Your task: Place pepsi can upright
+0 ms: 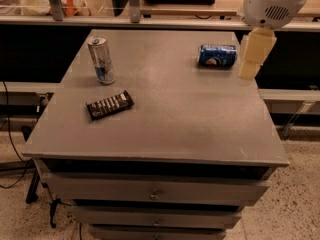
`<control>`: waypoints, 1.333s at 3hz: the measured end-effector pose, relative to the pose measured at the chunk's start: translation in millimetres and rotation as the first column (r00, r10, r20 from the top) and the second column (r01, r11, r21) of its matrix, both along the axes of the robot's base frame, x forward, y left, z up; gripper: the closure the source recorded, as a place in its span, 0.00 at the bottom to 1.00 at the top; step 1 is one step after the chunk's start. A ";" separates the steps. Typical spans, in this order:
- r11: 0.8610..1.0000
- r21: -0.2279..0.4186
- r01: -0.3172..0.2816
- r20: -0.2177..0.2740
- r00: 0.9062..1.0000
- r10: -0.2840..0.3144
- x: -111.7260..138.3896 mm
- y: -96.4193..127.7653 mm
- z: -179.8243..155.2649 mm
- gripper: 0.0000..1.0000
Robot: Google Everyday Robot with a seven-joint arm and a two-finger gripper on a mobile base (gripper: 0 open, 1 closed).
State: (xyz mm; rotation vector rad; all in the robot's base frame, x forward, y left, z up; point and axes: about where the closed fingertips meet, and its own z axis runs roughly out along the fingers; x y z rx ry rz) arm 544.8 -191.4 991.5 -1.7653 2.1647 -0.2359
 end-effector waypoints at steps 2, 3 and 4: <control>1.000 -0.025 0.012 0.057 0.998 -0.010 55.7 10.8 6.4 0.00; 1.000 -0.021 0.008 0.075 0.997 -0.006 73.5 12.9 -4.7 0.00; 1.000 -0.019 -0.016 0.086 0.996 0.018 100.8 17.7 -21.4 0.00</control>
Offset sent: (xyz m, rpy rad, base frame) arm 0.0400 0.0053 0.0023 -0.0255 -0.0317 -0.0129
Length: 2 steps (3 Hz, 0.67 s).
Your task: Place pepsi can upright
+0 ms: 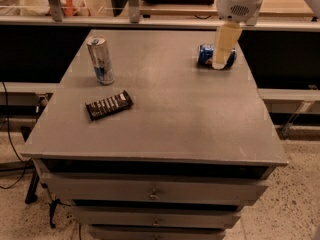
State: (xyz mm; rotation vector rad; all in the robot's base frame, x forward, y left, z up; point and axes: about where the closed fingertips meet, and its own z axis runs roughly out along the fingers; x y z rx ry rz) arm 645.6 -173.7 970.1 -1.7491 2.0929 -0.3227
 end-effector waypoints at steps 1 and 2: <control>1.000 -0.019 -0.010 0.002 1.000 0.010 23.4 2.7 -20.0 0.00; 0.999 -0.034 -0.006 0.011 1.000 0.006 41.3 3.4 -33.6 0.00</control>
Offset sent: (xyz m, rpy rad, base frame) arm 0.0650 0.0029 -0.0475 -0.0538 -0.0288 -0.0036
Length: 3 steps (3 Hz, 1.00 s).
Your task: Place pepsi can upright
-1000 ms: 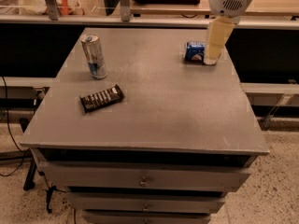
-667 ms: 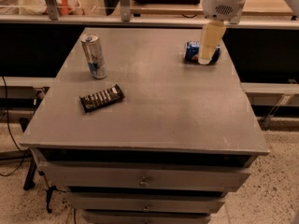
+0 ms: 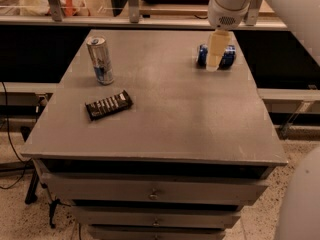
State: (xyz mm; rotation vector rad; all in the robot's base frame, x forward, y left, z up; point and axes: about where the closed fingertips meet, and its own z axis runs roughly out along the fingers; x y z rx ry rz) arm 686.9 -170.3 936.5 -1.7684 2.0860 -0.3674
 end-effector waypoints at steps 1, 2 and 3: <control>1.000 -0.012 0.002 0.000 1.000 -0.002 18.9 1.3 -13.7 0.00; 1.000 -0.008 0.017 -0.024 1.000 -0.017 33.0 -2.5 -30.0 0.00; 0.999 0.020 0.042 -0.058 0.997 -0.041 44.3 -6.3 -46.7 0.00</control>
Offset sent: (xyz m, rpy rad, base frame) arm 0.0517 -0.0094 -0.0446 0.0009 0.0513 -0.0394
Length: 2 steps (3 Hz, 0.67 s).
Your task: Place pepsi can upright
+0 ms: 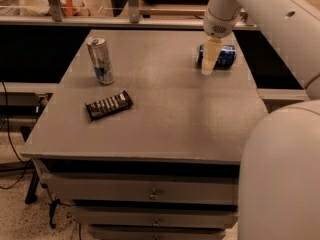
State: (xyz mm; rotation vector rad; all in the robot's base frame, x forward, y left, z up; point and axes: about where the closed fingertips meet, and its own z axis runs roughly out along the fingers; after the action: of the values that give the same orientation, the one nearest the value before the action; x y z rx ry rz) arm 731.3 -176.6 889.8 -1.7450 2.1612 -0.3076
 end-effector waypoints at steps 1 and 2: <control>1.000 0.013 0.013 -0.023 1.000 -0.013 8.2 -1.4 -12.1 0.00; 1.000 0.015 0.028 -0.046 0.999 -0.027 14.5 -4.6 -23.4 0.00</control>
Offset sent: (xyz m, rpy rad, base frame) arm 0.0224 -0.0112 -0.0268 0.0182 0.0660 -0.0468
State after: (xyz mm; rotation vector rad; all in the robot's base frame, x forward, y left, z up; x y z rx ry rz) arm 745.8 -181.2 866.4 -1.7313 2.2151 -0.2599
